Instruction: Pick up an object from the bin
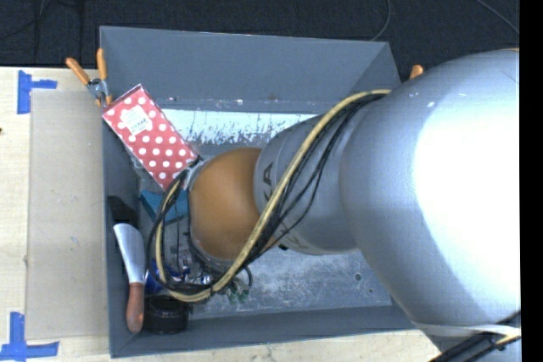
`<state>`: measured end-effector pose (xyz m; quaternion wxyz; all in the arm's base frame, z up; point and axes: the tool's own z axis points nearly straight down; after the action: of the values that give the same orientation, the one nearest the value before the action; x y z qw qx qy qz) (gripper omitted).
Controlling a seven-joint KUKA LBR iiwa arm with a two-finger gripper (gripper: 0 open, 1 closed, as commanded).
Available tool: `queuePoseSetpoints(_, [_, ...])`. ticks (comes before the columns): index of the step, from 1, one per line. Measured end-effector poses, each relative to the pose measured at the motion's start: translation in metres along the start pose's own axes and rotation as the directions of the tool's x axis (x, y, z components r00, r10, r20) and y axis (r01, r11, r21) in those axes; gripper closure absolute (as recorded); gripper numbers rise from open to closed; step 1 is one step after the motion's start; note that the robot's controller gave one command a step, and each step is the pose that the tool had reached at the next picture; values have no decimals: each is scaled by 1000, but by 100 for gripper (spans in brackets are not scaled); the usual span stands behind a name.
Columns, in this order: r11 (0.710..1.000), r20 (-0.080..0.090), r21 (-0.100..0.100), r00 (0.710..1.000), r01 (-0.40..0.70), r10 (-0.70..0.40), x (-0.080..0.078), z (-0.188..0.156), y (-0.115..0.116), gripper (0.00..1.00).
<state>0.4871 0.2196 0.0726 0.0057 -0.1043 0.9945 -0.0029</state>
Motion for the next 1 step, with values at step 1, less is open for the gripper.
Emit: queuePoseSetpoints(1, [1000,0,0,1000,0,0,0,0,0,100])
